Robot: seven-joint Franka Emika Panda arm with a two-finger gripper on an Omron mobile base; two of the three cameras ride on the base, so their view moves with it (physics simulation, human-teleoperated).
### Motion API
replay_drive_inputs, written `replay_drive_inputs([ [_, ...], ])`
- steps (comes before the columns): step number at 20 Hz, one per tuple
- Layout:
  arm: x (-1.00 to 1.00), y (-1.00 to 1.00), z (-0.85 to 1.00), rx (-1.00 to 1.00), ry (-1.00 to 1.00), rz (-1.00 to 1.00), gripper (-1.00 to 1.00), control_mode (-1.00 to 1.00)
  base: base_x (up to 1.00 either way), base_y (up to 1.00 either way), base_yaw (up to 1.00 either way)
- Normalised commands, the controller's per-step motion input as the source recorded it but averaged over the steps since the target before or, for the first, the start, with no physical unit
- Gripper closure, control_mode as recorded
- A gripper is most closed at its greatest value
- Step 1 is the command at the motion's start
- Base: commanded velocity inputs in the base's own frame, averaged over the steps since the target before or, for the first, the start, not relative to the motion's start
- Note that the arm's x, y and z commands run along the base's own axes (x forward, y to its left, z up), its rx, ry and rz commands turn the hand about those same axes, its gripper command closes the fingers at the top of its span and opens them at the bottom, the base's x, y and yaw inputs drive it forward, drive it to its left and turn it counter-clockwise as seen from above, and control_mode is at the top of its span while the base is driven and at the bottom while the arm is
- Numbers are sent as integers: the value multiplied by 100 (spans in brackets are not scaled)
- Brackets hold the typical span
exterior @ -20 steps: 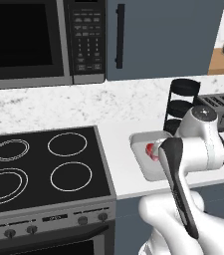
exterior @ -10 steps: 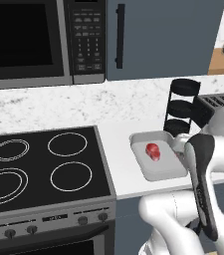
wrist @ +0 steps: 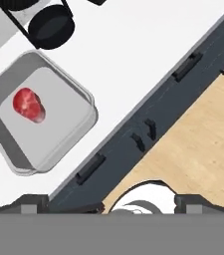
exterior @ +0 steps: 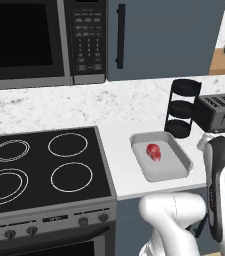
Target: Place one sweet potato and one steak in each tupperware on the nearby counter, to pack two identical lunches.
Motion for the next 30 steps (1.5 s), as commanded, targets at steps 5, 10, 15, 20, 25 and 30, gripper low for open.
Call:
replay_drive_inputs([
  [5, 24, 72, 1, -26, 7, 7, -100, -100, 0, 0, 0],
  [10, 1, 64, 1, -6, 1, 41, -100, -100, 0, 0, 0],
  [15, -13, 50, 0, 0, 0, 46, -100, -100, 0, 0, 0],
  [20, -19, 27, -4, 0, 0, 19, -100, -100, 0, 0, 0],
  [25, 0, 0, -1, 0, 1, 1, -100, -100, 0, 0, 0],
  [30, 0, 0, 0, 0, 1, 0, -100, 100, 0, 0, 0],
])
